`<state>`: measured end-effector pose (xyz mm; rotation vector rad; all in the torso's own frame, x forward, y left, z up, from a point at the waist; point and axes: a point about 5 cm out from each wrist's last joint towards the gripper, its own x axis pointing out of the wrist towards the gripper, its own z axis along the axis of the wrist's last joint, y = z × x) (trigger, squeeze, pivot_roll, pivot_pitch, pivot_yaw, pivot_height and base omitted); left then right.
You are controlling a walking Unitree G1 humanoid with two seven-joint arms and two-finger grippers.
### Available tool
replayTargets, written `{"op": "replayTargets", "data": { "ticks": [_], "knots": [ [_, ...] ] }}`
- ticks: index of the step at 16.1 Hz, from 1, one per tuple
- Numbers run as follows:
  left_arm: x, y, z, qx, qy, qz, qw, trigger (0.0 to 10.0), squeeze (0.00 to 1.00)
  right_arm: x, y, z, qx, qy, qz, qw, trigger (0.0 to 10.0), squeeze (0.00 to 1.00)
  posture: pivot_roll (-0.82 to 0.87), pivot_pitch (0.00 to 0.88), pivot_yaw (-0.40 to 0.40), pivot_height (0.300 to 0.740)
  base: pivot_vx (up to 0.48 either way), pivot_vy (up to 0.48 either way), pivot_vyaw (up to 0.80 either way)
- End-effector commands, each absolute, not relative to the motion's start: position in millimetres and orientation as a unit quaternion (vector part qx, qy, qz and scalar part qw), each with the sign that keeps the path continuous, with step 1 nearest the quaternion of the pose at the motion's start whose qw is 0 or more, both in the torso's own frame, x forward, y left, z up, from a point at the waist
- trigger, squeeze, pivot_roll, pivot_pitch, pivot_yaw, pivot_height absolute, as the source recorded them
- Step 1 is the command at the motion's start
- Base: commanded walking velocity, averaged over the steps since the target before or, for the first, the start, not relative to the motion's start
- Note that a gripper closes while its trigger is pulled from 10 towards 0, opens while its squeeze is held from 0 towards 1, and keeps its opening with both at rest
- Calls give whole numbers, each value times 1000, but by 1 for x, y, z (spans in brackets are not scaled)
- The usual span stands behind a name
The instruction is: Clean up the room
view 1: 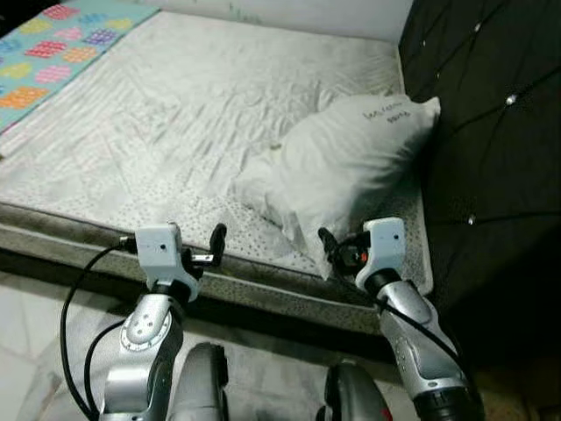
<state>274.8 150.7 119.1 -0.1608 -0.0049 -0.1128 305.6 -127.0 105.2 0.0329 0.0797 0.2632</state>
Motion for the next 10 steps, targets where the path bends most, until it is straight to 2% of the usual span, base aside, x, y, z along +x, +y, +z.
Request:
{"op": "replayTargets", "data": {
  "ticks": [1,7,10],
  "knots": [
    [274,150,122,-85,-12,-64,994,10000,0,305,-128,103,20,47,132,990,10000,0,35,144,-18,590,292,0,0],
    [274,149,123,-88,-14,-68,994,10000,0,302,-116,104,-27,32,177,983,10000,0,33,148,-19,590,457,0,0],
    [274,149,123,-87,-13,-69,994,10000,0,302,-114,105,-14,32,185,982,10000,0,37,147,-20,590,435,0,0]
  ]
}}
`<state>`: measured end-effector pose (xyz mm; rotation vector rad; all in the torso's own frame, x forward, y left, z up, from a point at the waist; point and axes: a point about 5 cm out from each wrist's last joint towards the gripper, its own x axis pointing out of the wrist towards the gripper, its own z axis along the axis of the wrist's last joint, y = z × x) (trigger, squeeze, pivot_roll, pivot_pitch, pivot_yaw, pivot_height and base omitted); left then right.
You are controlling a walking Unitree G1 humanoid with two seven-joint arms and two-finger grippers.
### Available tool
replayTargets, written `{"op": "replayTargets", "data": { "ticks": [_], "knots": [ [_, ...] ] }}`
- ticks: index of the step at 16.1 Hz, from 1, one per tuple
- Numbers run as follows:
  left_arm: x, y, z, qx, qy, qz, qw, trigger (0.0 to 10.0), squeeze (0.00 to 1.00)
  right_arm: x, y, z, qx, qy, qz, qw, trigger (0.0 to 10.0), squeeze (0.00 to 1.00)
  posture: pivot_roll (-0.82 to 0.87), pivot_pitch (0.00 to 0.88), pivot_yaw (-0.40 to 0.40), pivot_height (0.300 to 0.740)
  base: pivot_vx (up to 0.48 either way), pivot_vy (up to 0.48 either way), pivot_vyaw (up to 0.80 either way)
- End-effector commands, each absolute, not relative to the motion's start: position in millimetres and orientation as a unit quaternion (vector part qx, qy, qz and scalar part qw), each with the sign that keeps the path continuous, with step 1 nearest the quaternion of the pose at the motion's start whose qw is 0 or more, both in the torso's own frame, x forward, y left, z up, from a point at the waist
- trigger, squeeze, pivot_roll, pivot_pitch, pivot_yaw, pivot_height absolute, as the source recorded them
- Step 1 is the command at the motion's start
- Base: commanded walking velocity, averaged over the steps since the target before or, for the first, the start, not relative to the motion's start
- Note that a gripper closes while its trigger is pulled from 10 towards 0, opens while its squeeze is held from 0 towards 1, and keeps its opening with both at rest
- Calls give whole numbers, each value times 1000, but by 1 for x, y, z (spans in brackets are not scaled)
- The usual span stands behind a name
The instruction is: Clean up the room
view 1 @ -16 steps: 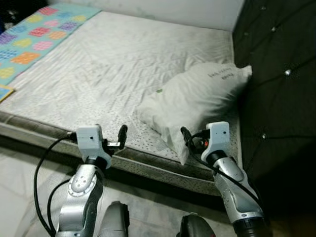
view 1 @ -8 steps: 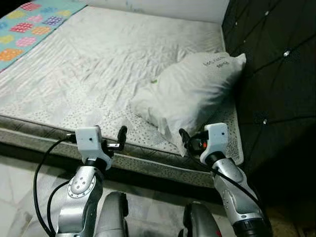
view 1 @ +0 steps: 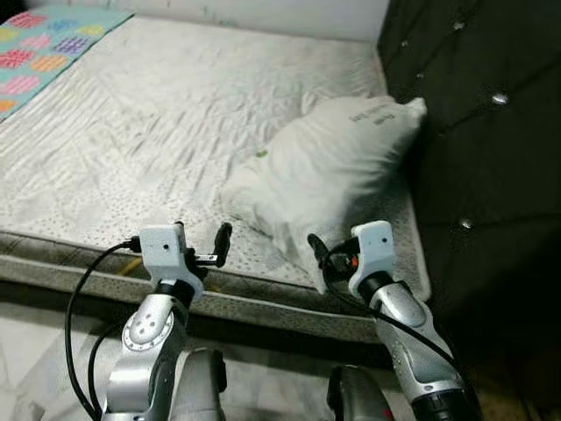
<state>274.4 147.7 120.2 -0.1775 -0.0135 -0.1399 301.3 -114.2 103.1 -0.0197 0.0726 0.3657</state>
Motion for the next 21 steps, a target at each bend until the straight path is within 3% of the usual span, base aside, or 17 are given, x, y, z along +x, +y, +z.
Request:
{"op": "replayTargets", "data": {
  "ticks": [1,7,14,19,21],
  "knots": [
    [274,149,123,-88,-12,-68,994,10000,0,303,-114,105,-24,31,182,983,10000,0,36,148,-20,590,337,0,0],
    [273,148,122,-89,-7,-68,994,10000,0,304,-116,109,-34,25,190,981,10000,0,36,152,-18,590,331,0,0],
    [272,157,115,-67,19,-29,997,10000,0,304,-122,107,-38,24,176,983,10000,0,44,156,-16,590,0,0,0],
    [276,166,113,-45,32,-29,998,10000,0,304,-125,103,-35,29,169,985,10000,0,54,168,-15,590,0,0,800],
    [275,172,110,-39,40,-26,998,10000,0,307,-126,103,-19,31,159,987,10000,0,59,171,-11,590,0,0,0]
  ]
}}
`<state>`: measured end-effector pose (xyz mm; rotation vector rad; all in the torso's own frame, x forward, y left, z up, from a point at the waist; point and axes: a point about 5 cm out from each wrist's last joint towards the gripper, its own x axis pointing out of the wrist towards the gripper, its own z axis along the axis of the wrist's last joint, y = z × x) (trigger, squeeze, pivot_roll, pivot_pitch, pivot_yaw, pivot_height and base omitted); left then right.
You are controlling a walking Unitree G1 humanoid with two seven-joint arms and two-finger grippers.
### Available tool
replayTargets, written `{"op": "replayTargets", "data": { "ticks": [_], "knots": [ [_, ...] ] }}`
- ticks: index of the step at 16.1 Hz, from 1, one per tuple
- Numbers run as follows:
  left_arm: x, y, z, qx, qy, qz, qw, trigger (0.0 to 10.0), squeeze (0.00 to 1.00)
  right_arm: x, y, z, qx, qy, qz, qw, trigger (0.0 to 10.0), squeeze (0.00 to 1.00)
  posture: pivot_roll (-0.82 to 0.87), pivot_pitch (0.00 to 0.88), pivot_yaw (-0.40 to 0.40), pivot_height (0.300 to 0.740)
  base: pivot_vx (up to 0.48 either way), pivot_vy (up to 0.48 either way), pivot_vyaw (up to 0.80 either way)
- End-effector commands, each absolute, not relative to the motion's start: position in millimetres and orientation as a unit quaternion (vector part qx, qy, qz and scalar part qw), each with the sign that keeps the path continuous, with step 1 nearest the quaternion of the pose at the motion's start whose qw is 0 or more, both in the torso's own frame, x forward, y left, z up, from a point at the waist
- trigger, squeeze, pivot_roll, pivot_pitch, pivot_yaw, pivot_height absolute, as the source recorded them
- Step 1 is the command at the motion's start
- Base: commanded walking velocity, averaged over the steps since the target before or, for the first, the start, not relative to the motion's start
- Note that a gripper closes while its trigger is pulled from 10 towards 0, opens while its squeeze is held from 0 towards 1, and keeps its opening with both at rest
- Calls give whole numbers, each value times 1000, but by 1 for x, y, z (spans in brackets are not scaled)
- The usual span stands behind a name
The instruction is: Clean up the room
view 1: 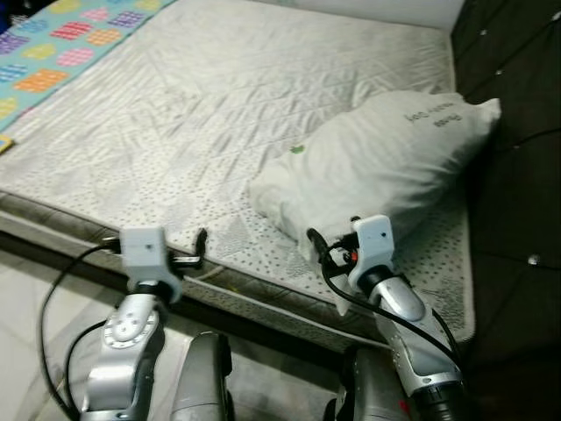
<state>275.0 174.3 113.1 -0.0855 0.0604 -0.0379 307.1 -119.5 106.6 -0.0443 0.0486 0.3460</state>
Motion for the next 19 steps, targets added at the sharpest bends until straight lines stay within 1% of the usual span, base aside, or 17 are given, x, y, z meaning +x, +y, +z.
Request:
{"op": "replayTargets", "data": {
  "ticks": [1,5,8,13,19],
  "knots": [
    [275,172,110,-39,40,-25,998,10000,0,307,-126,103,-16,31,158,987,10000,0,59,170,-10,590,0,0,0],
    [276,168,110,-43,41,-32,998,10000,0,308,-124,103,-13,30,160,987,10000,0,60,158,-8,590,0,0,0],
    [276,169,109,-44,46,-34,997,10000,0,306,-122,102,-10,30,170,985,10000,0,57,155,-3,563,0,0,0],
    [277,166,109,-44,47,-42,997,10000,0,306,-120,102,-9,28,174,984,10000,0,59,152,0,493,0,0,0],
    [276,163,109,-53,46,-46,996,10000,0,308,-120,101,-13,30,167,985,10000,0,63,155,-4,493,0,0,0]
  ]
}}
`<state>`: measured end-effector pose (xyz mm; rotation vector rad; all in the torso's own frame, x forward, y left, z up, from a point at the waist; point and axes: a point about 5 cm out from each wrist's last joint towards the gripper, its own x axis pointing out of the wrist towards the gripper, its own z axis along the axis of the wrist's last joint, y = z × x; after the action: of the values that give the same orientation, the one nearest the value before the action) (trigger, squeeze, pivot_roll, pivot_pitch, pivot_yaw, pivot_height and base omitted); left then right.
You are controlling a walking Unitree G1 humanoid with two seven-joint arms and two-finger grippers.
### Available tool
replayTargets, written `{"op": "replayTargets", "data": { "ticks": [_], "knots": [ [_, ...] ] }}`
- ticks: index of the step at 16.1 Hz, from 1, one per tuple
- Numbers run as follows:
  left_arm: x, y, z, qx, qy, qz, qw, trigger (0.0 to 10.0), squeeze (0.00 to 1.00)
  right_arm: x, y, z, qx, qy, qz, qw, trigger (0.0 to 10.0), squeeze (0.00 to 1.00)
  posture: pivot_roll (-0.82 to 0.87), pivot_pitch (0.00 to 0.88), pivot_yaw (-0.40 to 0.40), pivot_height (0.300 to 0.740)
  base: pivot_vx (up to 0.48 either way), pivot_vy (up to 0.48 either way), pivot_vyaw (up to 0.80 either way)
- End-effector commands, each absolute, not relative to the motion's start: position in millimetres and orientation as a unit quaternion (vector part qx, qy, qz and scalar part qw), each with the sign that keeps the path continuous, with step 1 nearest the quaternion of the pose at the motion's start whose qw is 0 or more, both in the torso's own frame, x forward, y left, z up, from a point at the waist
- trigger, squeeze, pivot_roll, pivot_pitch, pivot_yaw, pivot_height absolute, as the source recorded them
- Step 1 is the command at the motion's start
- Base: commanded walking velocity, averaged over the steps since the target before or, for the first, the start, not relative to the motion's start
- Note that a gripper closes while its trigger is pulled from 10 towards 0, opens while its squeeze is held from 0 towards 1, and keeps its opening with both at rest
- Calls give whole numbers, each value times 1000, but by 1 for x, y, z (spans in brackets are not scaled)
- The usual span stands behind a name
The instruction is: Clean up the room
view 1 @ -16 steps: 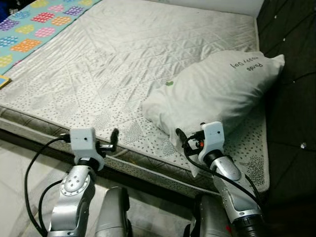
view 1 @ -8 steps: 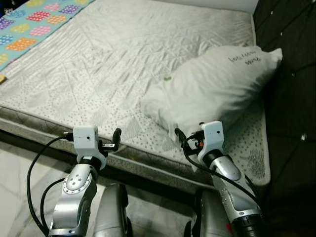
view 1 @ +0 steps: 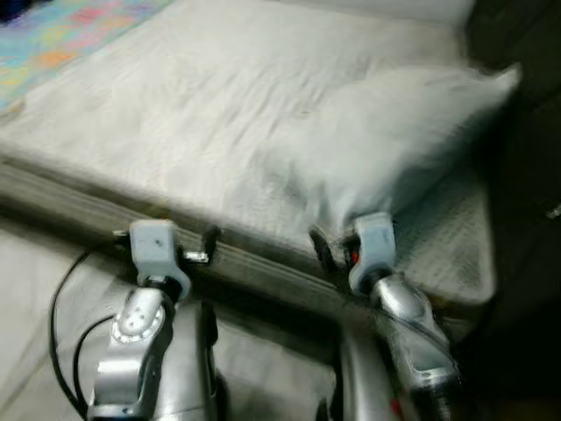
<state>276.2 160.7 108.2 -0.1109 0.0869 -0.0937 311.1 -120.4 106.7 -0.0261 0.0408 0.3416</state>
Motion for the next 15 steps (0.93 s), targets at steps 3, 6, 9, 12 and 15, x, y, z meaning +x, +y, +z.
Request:
{"op": "replayTargets", "data": {
  "ticks": [3,6,9,12,15],
  "knots": [
    [275,163,111,-60,38,-49,996,10000,0,309,-121,102,-9,28,164,986,10000,0,63,157,-4,493,0,0,0],
    [275,162,112,-65,32,-53,996,10000,0,310,-125,103,3,26,155,988,10000,0,61,156,-5,493,81,0,0],
    [276,162,113,-66,30,-55,996,10000,0,313,-125,105,9,25,151,988,10000,0,62,163,-4,493,260,0,-533],
    [277,162,114,-65,29,-54,996,10000,0,312,-123,104,8,25,152,988,10000,0,62,165,-3,493,268,0,-231],
    [277,161,116,-74,24,-56,995,10000,0,312,-123,104,11,25,152,988,10000,0,61,165,0,493,166,0,0]
  ]
}}
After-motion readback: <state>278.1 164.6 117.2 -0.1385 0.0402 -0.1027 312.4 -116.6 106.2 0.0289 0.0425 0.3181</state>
